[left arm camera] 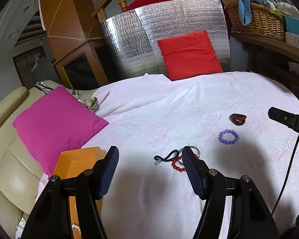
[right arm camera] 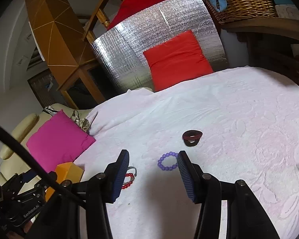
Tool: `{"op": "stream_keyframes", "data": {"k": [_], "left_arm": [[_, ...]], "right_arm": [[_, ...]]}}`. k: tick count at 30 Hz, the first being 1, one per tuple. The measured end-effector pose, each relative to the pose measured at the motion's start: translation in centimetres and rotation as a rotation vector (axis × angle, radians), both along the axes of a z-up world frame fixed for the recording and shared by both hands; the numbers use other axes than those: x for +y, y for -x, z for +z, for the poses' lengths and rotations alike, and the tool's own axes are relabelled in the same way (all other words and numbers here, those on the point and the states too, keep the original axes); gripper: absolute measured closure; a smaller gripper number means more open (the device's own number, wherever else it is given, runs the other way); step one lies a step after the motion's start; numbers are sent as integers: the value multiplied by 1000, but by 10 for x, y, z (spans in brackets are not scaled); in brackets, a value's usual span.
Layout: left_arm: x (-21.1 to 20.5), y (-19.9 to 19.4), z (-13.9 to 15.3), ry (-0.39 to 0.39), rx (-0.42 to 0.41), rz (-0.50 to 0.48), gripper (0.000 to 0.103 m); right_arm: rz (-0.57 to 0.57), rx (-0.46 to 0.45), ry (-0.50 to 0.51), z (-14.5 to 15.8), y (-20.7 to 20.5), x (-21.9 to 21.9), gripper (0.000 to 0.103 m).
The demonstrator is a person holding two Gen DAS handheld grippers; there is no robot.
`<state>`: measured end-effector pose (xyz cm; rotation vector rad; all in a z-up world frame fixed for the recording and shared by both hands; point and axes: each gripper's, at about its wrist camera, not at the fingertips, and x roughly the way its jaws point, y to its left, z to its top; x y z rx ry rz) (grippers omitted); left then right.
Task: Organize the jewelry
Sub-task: 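Move both open tools back to the remaining jewelry, then grasp the purple bead bracelet with the right tool while the left tool grasps the black hair tie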
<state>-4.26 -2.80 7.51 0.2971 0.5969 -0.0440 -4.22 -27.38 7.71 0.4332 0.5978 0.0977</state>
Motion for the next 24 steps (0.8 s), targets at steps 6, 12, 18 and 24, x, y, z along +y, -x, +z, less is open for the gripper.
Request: {"op": "stream_keyframes", "data": {"k": [6,12,18,24], "left_arm": [[-4,-10,-8,6,15,-4,36],[-7,-19,-17,14,30,-10,36],[-7,-30,-26,22,45,-15,36],[-5,-40,-35,29,57,-11,36]], "right_arm": [[-4,19,14,-3,-5,1,48],[-13,39,24,-9,-11,1,48],[-25,66,42,-16,-19,2,48],[-35,90,44,-23,-30,1,48]]}}
